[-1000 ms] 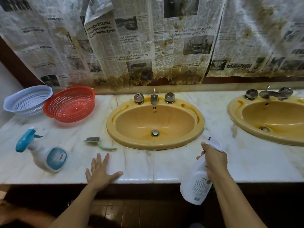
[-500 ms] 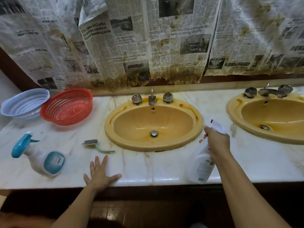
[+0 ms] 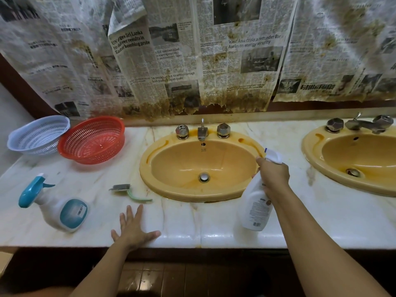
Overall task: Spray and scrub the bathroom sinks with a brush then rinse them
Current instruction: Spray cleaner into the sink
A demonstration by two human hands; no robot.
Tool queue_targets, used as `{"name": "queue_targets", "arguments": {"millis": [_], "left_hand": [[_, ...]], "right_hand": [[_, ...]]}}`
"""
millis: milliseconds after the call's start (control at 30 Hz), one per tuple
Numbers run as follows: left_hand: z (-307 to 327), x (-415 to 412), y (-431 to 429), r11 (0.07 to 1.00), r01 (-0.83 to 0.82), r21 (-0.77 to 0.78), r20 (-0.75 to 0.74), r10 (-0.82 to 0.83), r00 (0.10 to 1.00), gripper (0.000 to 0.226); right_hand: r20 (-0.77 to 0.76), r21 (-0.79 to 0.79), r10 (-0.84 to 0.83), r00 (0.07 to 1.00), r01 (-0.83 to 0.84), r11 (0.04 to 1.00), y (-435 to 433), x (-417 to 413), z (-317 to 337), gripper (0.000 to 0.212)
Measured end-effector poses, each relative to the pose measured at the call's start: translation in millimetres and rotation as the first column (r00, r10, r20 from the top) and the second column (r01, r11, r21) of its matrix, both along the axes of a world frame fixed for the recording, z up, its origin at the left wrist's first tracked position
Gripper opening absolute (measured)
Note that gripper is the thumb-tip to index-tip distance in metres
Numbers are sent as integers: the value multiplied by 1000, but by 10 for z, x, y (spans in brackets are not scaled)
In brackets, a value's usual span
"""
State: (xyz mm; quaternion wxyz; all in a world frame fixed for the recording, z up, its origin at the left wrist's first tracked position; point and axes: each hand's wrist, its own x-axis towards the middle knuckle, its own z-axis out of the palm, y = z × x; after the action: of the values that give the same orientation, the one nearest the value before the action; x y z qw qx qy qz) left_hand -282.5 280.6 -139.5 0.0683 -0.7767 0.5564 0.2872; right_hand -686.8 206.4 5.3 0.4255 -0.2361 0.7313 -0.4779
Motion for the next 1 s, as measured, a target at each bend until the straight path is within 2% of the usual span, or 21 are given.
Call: {"name": "queue_targets", "arguments": {"millis": [200,333,433,533,633,733,800,933,1000], "left_hand": [[-60,50,55,1000,-3,-10,-54,2,999,122],[-73,52,55,1000,-13,-11,-65,12,998,123],[-102,55,86,998,-30,-53,-79,25,997,122],[-109,44,110,996,-40,-86,-85,33,996,121],[-108,50,123,993,-27,-116,-86,17,996,119],[-125,56,146,989,-36,-144,-115,19,993,118],[-133,91,162,984,-47,-172,-159,19,987,115],[-87,215,230,969,-109,-222,-315,35,948,93],[-22,227,323,945,-201,-257,-450,67,890,85]], "right_hand": [[16,-60,138,990,-137,989,-176,124,-13,31],[-39,-50,184,982,-186,981,-323,254,37,37],[-64,-42,124,990,-126,991,-407,353,105,32],[-71,-76,115,991,-120,990,-446,448,126,17],[-64,-94,240,969,-245,965,-379,649,112,26],[-72,-146,447,892,-452,880,-279,914,6,28],[-105,-162,589,801,-598,785,-212,1109,-66,27],[-133,-192,774,619,-782,593,-80,1510,-200,43],[-156,-234,817,555,-824,516,6,1723,-266,46]]}}
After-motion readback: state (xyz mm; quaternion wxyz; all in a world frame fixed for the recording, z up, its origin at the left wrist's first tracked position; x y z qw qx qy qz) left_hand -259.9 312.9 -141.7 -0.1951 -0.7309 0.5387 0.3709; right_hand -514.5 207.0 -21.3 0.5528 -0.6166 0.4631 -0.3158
